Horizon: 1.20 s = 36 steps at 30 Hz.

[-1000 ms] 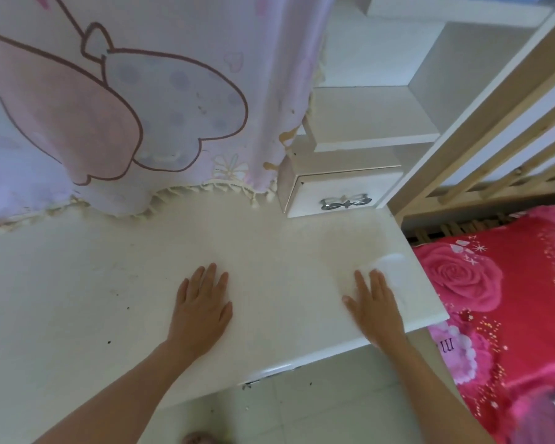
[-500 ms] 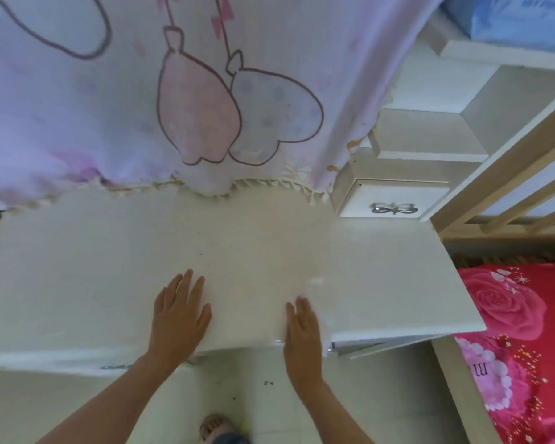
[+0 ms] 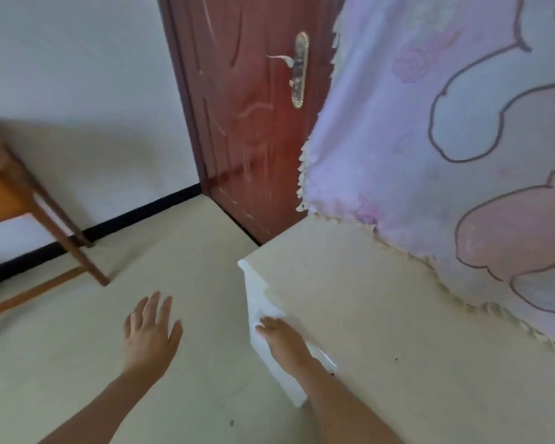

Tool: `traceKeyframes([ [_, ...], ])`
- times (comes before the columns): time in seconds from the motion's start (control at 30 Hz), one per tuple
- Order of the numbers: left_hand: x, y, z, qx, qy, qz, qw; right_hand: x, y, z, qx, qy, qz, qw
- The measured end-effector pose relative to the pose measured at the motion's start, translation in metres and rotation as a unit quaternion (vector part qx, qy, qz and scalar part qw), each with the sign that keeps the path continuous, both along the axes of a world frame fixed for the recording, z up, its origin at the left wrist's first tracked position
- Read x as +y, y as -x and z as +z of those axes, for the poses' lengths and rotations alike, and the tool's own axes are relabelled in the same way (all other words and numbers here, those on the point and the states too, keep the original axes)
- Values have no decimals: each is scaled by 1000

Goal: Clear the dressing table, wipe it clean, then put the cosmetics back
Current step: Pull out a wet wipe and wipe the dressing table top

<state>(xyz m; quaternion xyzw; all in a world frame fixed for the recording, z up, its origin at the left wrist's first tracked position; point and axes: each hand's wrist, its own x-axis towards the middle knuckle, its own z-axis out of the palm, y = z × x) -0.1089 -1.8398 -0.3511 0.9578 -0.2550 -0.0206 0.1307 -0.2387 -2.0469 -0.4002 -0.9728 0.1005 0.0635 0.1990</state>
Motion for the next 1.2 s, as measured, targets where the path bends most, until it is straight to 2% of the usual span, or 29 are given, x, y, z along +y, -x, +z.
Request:
traceKeyframes([
  [0.07,26,5,4,2,5,44,999,14,-22,10,8,-23,41,999],
  [0.27,111,30,20,7,33,171,985,96,-67,55,-57,-58,137,987],
  [0.47,209,63,56,-25,51,236,970,199,-72,100,-85,-41,193,977],
  [0.57,285,97,68,-44,52,272,960,270,-63,120,-103,-67,208,970],
  [0.7,395,154,80,-55,69,352,932,372,-45,140,-114,-111,222,962],
  [0.83,482,213,89,-60,73,424,901,460,-24,154,-112,-132,277,945],
  [1.0,557,266,99,-68,72,489,866,547,-6,167,-86,-143,337,926],
  [1.2,615,287,104,-83,69,533,839,623,-9,175,-77,-141,397,904],
])
